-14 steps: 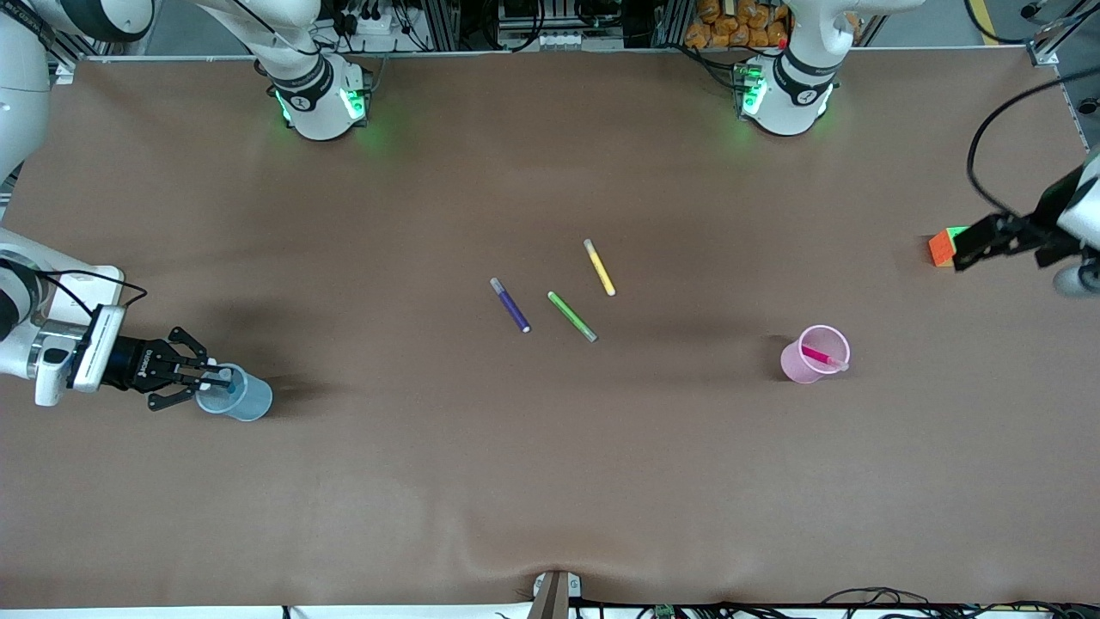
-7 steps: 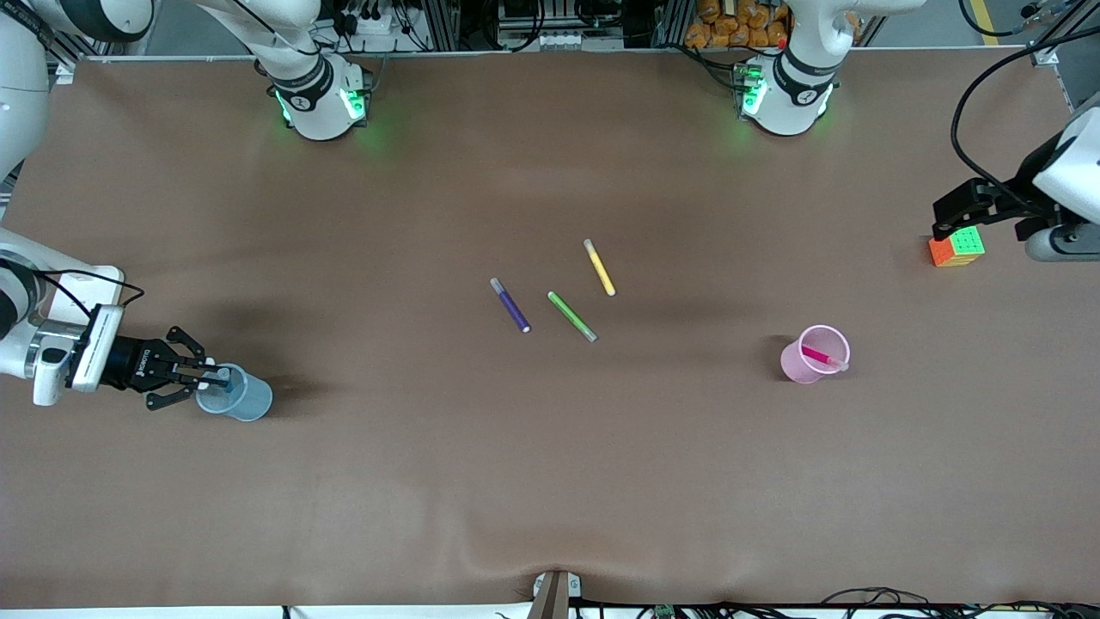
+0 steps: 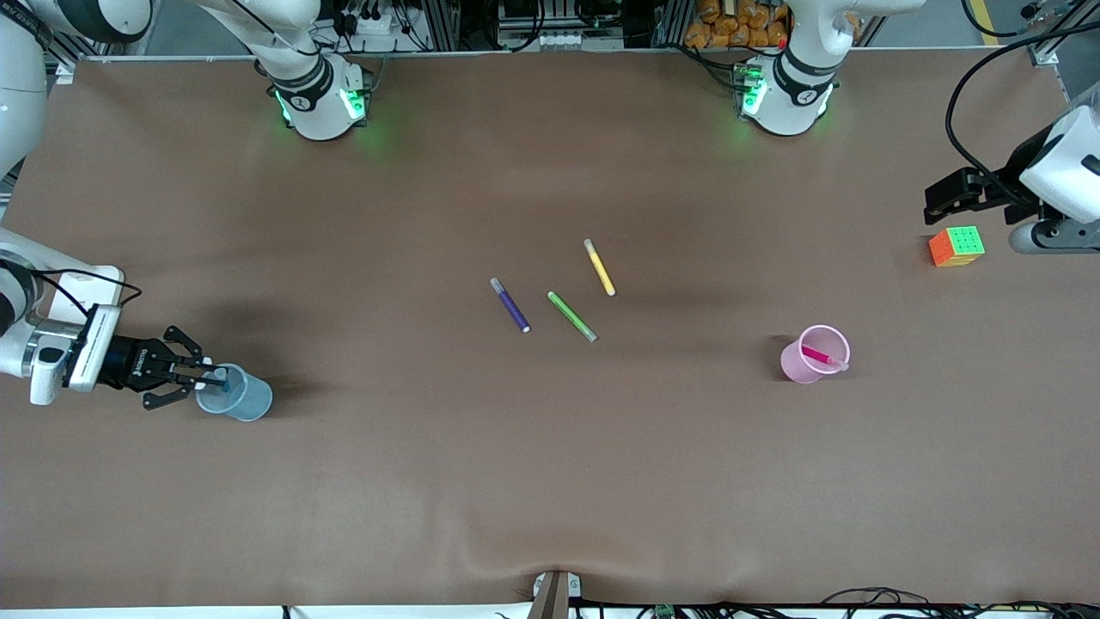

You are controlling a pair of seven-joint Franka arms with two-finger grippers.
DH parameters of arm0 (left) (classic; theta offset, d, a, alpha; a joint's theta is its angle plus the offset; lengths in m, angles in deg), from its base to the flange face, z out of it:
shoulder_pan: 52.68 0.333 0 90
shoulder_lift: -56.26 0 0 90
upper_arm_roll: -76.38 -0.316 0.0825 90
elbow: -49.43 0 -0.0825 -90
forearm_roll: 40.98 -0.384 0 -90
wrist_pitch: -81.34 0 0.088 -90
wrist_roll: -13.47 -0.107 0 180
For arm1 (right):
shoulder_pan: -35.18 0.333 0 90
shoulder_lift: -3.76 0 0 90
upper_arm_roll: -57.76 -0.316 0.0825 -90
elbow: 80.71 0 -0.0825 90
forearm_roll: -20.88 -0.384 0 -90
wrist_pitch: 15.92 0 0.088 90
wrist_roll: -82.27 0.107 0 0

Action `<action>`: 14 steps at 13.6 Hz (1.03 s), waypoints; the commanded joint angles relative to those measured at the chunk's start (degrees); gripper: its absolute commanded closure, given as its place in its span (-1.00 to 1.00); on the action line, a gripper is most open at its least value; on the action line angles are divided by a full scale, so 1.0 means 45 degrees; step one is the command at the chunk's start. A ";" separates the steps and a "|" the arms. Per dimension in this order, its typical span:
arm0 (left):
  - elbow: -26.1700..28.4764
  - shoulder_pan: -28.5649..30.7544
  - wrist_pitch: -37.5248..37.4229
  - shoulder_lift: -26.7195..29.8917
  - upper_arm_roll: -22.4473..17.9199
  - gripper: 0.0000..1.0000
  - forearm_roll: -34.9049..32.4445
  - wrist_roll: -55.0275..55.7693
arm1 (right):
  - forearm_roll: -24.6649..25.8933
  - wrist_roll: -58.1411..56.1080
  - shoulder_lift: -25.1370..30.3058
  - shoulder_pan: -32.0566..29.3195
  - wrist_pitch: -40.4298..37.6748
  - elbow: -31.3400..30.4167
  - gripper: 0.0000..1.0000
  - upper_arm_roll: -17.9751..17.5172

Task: Place pink and blue markers in matching cups
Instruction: 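Drop the blue marker into the blue cup while the left gripper withdraws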

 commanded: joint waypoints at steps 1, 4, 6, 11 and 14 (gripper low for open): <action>0.0981 0.0100 -0.0039 0.1011 -0.0003 -1.00 0.0251 -0.0035 | 0.0110 0.0042 -0.0161 -0.0248 -0.0251 0.0301 -1.00 -0.0159; 0.1374 0.0275 0.0059 0.1346 -0.0003 -1.00 0.0231 -0.0016 | 0.0129 0.0061 -0.0142 -0.0249 -0.0270 0.0320 -1.00 -0.0159; 0.1492 0.0354 -0.0057 0.1794 0.0036 -1.00 0.0231 -0.0054 | 0.0129 0.0139 -0.0064 -0.0268 -0.0290 0.0321 -1.00 -0.0159; 0.1297 0.0393 -0.0312 0.1698 -0.0081 -1.00 0.0192 0.0005 | 0.0458 0.2205 0.0598 0.0005 -0.0564 0.0360 -1.00 -0.0178; 0.1315 0.0491 -0.0331 0.1698 -0.0022 -1.00 0.0231 0.0082 | 0.1045 0.4059 0.0951 0.0590 -0.0311 0.0399 -1.00 -0.0140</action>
